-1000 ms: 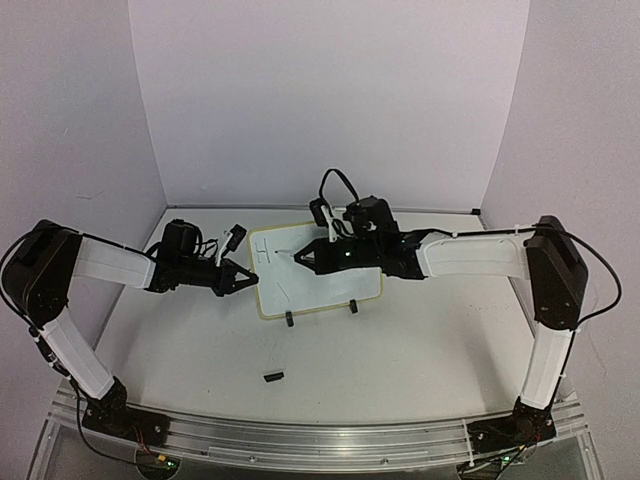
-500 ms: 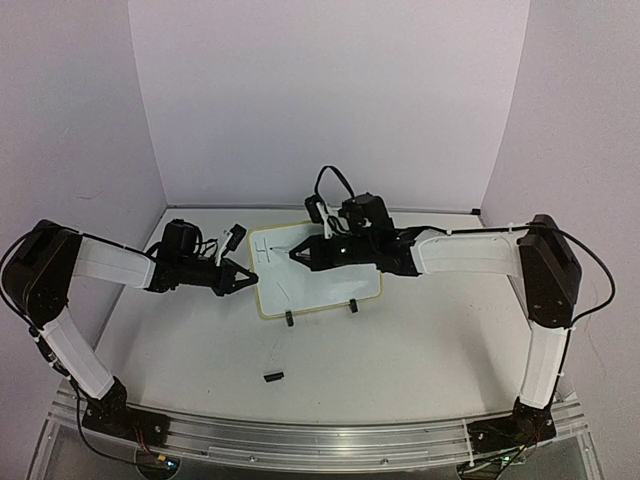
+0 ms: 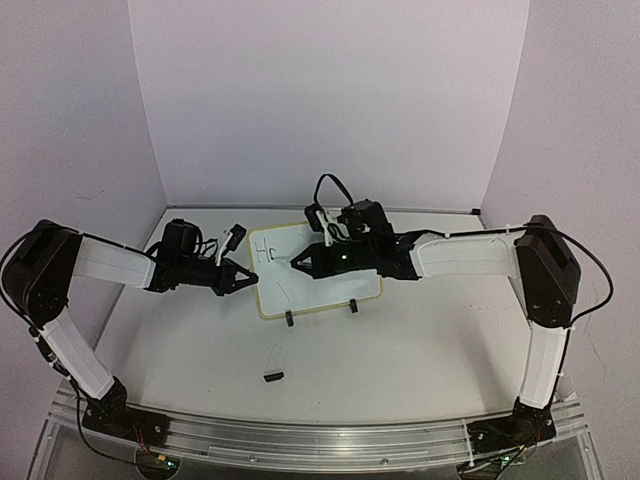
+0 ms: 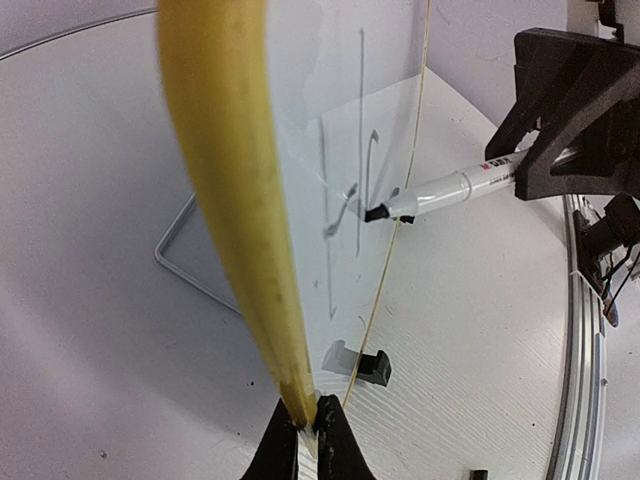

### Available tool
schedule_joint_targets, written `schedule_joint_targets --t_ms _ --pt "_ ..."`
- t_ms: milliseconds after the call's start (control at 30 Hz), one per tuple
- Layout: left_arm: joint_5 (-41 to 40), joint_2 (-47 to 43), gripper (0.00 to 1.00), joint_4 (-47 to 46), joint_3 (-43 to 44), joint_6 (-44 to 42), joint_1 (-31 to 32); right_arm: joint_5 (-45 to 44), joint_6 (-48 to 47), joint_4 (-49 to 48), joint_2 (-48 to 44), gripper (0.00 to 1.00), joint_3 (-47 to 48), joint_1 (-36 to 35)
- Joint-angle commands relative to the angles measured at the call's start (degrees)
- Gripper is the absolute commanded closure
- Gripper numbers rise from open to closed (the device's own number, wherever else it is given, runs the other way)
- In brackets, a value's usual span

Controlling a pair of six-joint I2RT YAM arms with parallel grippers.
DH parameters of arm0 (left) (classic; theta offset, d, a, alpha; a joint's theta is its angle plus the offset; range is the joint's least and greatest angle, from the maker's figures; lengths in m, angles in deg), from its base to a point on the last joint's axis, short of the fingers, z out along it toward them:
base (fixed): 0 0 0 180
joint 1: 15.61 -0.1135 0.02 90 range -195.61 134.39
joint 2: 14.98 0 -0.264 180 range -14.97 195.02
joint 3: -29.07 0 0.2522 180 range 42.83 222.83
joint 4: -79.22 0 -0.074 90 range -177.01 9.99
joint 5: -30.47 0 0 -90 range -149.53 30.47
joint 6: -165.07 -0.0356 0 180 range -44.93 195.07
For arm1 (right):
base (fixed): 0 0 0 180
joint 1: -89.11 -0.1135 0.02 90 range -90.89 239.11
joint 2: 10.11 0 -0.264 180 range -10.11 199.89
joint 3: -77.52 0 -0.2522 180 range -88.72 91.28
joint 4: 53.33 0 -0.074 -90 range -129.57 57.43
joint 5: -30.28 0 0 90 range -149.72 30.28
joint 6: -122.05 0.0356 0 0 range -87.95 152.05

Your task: Write a sentence on the whiteboard

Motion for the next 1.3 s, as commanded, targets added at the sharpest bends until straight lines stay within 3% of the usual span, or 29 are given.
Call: schedule_joint_targets --t_ms 0,667,1267 --pt "-5.09 0.42 1.00 1.70 1.84 -2.32 -0.26 -2.21 -0.97 0.44 -0.97 1.00 -0.15 0.31" --pt "-5.10 0.45 1.00 1.68 1.75 -2.44 -0.18 -6.02 -1.81 -1.35 -4.27 1.00 1.59 0.31" --pt "-5.17 0.36 1.00 1.76 1.72 -2.50 -0.18 -3.51 -0.08 -2.11 -2.72 1.00 -1.77 0.29"
